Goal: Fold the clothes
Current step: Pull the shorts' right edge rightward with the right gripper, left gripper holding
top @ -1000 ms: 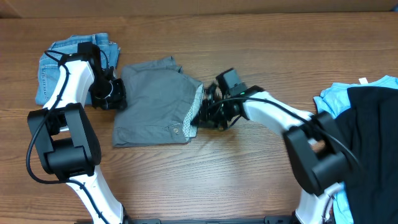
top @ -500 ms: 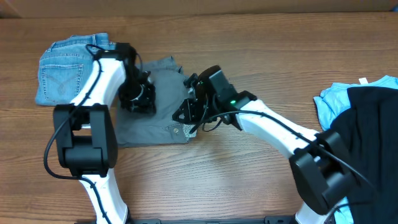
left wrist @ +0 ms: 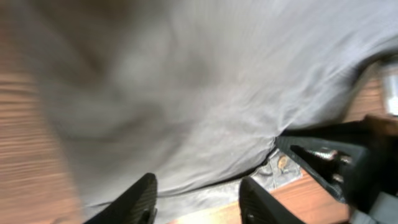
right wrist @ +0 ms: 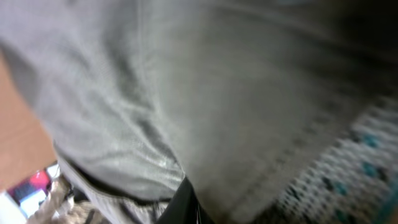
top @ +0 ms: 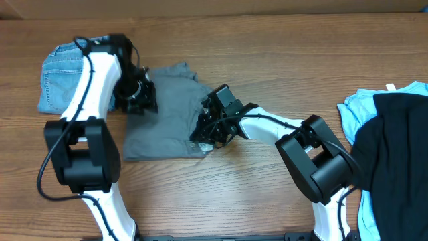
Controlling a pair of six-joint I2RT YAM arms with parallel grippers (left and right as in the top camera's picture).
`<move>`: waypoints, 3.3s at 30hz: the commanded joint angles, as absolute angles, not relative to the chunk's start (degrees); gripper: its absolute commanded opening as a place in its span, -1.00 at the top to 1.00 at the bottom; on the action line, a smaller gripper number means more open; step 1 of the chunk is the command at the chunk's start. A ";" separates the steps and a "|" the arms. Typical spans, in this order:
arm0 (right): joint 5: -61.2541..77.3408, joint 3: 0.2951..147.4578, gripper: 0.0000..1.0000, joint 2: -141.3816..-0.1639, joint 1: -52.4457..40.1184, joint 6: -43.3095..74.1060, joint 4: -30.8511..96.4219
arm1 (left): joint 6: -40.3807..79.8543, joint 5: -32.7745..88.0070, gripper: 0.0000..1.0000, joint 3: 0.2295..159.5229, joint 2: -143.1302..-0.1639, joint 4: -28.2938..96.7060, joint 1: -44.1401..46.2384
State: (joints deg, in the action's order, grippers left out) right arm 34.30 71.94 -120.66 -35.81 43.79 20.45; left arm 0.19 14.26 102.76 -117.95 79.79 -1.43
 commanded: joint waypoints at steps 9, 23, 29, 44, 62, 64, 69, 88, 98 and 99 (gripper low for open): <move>11.03 77.71 0.92 -115.81 -26.89 44.42 46.98 | -1.76 15.14 -0.29 112.40 -111.68 81.67 -2.76; 26.28 82.59 0.92 -105.73 -22.52 17.76 55.48 | -11.68 22.72 0.79 105.08 -112.40 76.36 9.89; 28.75 79.37 0.92 -106.21 -22.65 21.96 55.27 | -12.01 21.63 0.91 92.53 -112.40 66.08 13.45; 34.09 58.11 0.92 -106.52 -21.98 39.72 40.75 | 1.89 -1.89 0.64 77.12 -112.40 55.57 5.78; 37.85 74.83 0.91 -102.32 -16.47 24.51 54.24 | -10.76 27.00 0.31 98.85 -112.33 66.98 6.72; 38.04 74.85 0.91 -102.35 -16.49 27.49 54.13 | -11.57 26.44 0.32 98.06 -112.66 65.08 9.47; 37.74 72.77 0.91 -102.52 -16.56 30.61 51.55 | -12.93 26.35 0.31 92.68 -113.67 58.24 14.31; 35.05 56.58 0.89 -106.69 -16.36 40.82 41.93 | -2.55 10.68 0.53 89.36 -122.76 60.64 7.88; 31.64 56.60 0.89 -106.69 -12.73 40.77 44.27 | -7.25 19.75 -1.00 101.43 -121.80 68.93 3.66; 30.94 56.60 0.89 -106.69 -11.33 40.77 44.86 | -7.35 20.73 -0.99 101.43 -121.80 68.93 3.68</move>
State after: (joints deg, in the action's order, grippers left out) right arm 35.59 57.76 -106.10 -14.70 40.32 43.92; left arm -5.56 16.29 100.07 -122.06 68.60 3.11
